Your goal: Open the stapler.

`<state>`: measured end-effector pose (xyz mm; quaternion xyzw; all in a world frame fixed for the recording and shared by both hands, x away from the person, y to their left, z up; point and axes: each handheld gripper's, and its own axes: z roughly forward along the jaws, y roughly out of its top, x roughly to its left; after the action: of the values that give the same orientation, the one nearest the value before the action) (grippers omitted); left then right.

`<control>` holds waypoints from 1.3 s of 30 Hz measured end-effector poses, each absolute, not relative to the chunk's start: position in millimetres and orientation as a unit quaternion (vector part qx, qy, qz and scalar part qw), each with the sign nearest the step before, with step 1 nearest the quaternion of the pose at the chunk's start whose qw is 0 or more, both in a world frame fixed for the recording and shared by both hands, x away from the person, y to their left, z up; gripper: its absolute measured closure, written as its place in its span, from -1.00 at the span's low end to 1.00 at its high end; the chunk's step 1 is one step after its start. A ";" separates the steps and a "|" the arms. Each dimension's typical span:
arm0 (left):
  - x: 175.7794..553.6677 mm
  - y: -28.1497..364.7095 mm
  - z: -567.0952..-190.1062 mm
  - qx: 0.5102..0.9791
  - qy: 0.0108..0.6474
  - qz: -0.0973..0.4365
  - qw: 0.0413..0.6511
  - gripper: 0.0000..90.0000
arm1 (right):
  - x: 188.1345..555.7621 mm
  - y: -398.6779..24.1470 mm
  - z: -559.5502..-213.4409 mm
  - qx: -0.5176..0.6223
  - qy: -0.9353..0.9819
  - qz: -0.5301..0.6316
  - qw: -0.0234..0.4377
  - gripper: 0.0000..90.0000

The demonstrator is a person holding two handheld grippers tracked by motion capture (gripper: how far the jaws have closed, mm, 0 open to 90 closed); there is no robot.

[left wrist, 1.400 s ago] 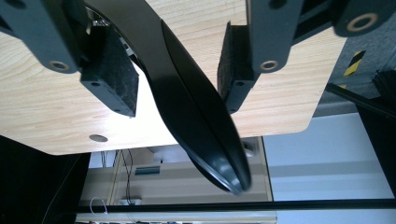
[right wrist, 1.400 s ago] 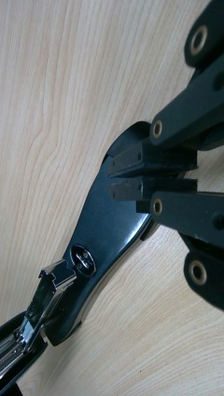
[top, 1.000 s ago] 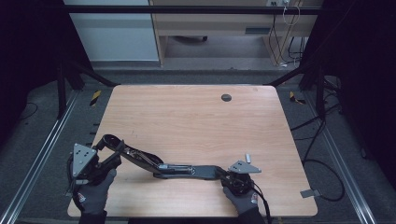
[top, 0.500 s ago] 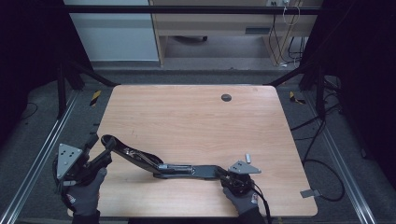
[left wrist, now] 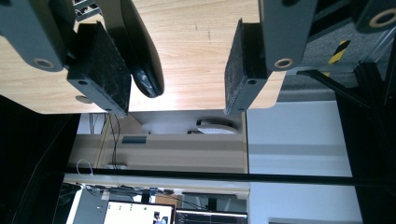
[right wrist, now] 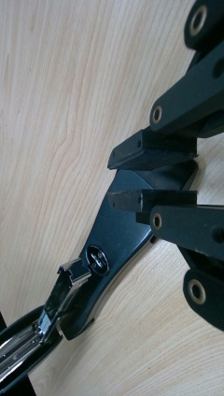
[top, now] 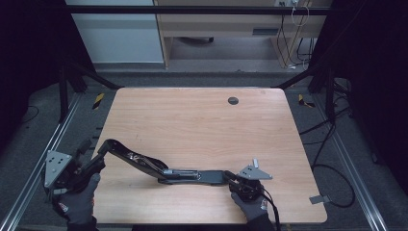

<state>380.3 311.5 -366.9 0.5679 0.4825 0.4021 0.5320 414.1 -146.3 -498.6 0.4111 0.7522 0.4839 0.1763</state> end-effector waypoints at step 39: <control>389.8 311.8 -438.1 0.647 0.516 0.369 0.423 0.06 | 418.5 -199.1 -484.5 0.456 0.721 0.472 0.224 0.65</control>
<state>389.8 311.8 -438.1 0.6473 0.5159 0.3692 0.4225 418.5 -199.1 -484.5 0.4561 0.7208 0.4716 0.2237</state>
